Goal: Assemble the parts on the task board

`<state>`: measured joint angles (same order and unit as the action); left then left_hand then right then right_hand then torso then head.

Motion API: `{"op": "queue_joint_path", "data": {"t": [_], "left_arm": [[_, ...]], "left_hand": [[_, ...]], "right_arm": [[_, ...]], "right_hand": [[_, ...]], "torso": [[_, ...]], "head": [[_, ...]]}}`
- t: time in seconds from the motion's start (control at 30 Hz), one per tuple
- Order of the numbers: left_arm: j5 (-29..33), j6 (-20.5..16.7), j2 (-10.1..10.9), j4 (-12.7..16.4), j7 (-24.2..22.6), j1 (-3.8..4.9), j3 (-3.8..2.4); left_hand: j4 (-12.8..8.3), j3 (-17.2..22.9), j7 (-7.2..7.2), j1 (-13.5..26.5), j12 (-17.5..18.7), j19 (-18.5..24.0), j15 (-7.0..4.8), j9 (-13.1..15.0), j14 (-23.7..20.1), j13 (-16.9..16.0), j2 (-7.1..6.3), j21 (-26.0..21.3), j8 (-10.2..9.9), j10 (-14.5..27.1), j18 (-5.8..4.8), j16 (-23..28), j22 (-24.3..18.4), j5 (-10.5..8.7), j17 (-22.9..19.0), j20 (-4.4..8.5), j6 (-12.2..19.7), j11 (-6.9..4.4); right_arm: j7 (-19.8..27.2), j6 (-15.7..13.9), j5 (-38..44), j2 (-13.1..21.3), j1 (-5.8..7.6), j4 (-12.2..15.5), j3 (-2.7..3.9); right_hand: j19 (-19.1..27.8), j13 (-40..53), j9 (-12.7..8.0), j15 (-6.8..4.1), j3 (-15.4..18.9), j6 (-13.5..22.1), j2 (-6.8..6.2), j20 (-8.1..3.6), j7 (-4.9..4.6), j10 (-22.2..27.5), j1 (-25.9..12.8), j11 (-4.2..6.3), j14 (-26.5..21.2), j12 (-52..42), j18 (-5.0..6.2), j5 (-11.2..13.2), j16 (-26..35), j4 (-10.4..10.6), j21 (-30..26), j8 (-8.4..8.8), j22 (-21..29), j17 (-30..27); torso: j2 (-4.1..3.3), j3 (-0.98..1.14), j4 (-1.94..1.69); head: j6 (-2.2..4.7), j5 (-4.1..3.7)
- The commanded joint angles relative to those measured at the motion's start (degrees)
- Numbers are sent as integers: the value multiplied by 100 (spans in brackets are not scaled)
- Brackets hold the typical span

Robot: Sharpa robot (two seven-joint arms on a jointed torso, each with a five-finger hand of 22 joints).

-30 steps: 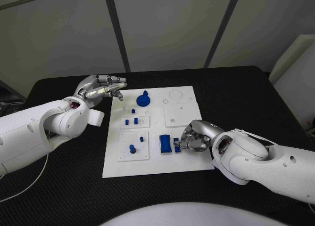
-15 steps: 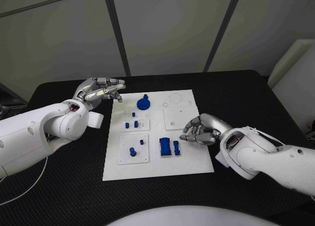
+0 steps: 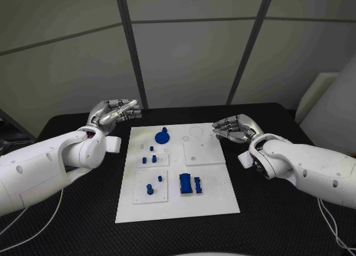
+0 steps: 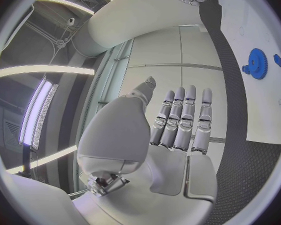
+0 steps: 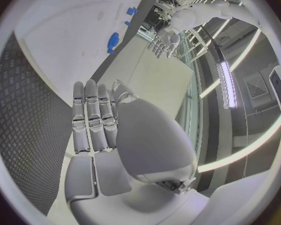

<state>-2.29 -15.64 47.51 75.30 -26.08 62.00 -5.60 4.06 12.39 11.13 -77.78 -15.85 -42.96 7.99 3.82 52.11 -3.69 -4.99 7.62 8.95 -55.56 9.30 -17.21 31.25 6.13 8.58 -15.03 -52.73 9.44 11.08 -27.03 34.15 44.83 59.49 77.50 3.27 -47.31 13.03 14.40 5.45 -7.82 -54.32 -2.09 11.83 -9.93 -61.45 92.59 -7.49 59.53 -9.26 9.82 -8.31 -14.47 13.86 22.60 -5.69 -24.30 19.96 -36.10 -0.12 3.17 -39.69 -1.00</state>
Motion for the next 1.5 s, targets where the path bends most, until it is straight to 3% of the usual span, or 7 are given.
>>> {"op": "queue_joint_path", "data": {"t": [0.03,0.5,0.53,0.67,0.8,0.83,1.5], "left_arm": [[415,-291,-158,-240,-399,-22,-6],[662,-597,-977,-1185,-414,-271,-11],[504,-422,-918,-1129,-264,-250,-7],[492,-532,-889,-1011,-269,-247,18],[460,-812,-816,-712,-282,-239,84],[449,-909,-790,-608,-286,-237,107],[229,-2848,-282,1466,-372,-184,560]], "left_hand": [[33,-108,-40,-46,252,186,86,-10,-66,5,77,-228,-109,-31,122,370,-250,-30,-125,-71,25,52],[319,-907,-89,105,1273,1873,351,-75,-1366,50,310,-483,-595,1527,-82,1421,-1737,-14,-545,-168,1532,20],[91,-1239,-398,2407,1585,2500,0,-382,-2385,369,499,-762,-895,2565,-226,1721,-2080,-184,-858,333,2570,-238],[29,-1239,-482,3037,1585,2776,-89,-382,-2807,369,499,-762,-895,3031,-344,1721,-2252,-613,-858,473,2944,-342],[-406,-1239,-569,3690,1585,2981,-188,-382,-3140,369,499,-762,-895,3382,-347,1721,-2374,-613,-858,623,3268,-426],[-406,-1239,-595,3879,1585,3040,-217,-382,-3235,369,499,-762,-895,3480,-930,1721,-2408,-613,-858,665,3359,-451],[-406,-1239,-1113,6121,1585,3762,-799,-382,-4364,369,499,-762,-895,4676,-930,1721,-3125,-613,-858,1503,4458,-944]], "right_arm": [[915,437,-967,-253,21,-429,7],[1229,760,-1564,-1198,21,-1868,34],[968,504,-1319,-1144,13,-1823,28],[1003,419,-1399,-1101,15,-1705,14],[1091,203,-1604,-990,20,-1406,-20],[1122,128,-1675,-952,22,-1301,-32],[1867,-1699,-3406,-19,67,1231,-325]], "right_hand": [[16,-402,-181,96,-71,-66,-68,101,5,-81,-145,-53,-5,257,51,10,418,2,-290,156,210,-327],[-19,-954,-955,257,-13,257,-86,418,31,412,-544,-208,-358,586,66,137,1089,-720,-1645,214,1326,-1561],[1425,-1303,-1440,27,223,1782,209,-79,319,2101,-3116,77,-2042,926,-295,323,1447,-889,-1803,569,1633,-1996],[1799,-1303,-1440,-48,291,2229,209,-195,397,2599,-3873,157,-2497,926,-295,396,1447,-965,-2260,569,1742,-1996],[2201,-1303,-1440,-115,362,2669,209,-332,476,3086,-4611,238,-2972,926,-393,831,1447,-1386,-2260,569,1837,-1996],[2318,-1303,-1440,-134,379,2797,209,-370,500,3226,-4824,261,-3109,926,-393,831,1447,-1386,-2260,569,1863,-1996],[3692,-1303,-1440,-545,782,4301,209,-1183,993,4889,-7354,749,-4732,926,-982,831,1447,-1386,-2260,569,2430,-1996]], "torso": [[159,-4,24],[335,81,-155],[298,33,-81],[346,28,-140],[448,17,-264],[466,15,-286],[492,12,-317]], "head": [[141,57],[422,138],[388,144],[424,133],[499,110],[512,106],[531,100]]}}
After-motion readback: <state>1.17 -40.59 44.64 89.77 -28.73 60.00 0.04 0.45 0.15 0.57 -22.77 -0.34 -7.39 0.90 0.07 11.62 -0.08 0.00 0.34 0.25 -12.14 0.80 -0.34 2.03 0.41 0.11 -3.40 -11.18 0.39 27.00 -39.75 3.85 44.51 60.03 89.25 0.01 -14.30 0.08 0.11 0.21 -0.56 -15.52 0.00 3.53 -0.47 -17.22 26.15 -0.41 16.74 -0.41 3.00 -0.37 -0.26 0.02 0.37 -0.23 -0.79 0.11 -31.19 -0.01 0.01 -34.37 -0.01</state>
